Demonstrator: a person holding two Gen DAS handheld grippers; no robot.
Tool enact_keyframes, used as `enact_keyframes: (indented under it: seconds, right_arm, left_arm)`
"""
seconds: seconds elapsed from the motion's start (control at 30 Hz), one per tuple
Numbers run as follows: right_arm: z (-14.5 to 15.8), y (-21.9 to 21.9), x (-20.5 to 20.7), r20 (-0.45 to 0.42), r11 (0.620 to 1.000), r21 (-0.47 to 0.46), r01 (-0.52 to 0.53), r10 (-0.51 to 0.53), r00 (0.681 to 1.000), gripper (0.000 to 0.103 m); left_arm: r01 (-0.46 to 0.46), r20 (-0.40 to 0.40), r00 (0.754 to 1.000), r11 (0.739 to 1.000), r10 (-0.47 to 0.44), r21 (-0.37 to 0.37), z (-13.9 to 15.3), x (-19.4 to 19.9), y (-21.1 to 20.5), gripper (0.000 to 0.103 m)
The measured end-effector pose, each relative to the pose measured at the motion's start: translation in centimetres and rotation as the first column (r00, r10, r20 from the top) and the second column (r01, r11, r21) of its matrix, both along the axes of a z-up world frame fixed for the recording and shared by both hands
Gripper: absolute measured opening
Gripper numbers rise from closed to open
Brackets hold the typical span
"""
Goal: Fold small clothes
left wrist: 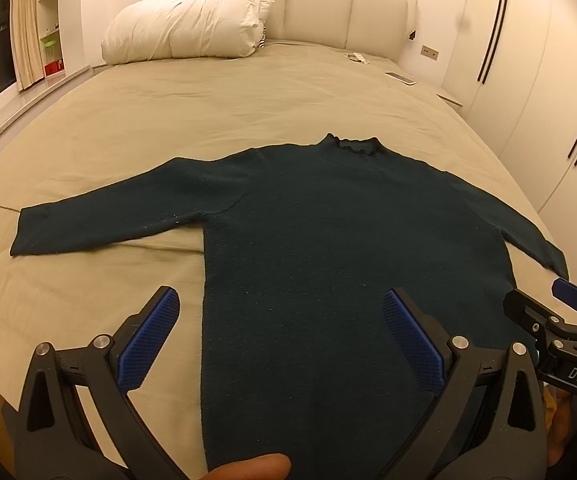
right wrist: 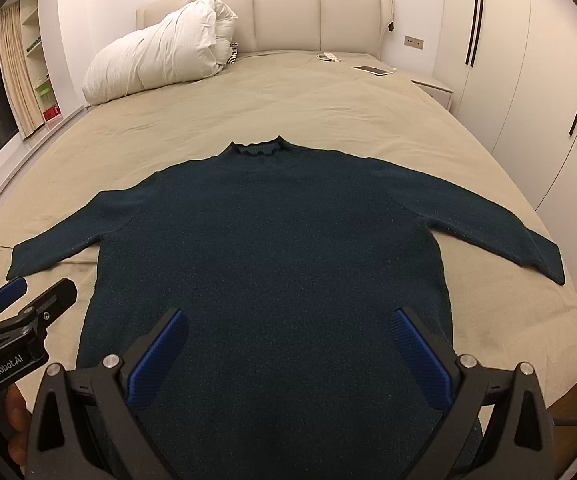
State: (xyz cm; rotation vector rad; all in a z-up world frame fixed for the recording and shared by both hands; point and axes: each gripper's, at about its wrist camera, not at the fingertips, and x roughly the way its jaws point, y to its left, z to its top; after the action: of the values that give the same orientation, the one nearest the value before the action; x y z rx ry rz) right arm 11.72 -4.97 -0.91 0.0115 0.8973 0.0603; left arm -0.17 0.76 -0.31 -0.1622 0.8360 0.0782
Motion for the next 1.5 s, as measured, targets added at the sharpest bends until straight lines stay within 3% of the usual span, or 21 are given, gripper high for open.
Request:
enact_keyframes:
  seconds: [1.5]
  right_arm:
    - [-0.38,0.31,-0.1,-0.006,1.0,-0.008,-0.001,0.001,1.0,0.103]
  left_arm:
    - [-0.002,0.0,1.0,1.0,0.002,-0.006,-0.63,-0.16,0.6,0.103]
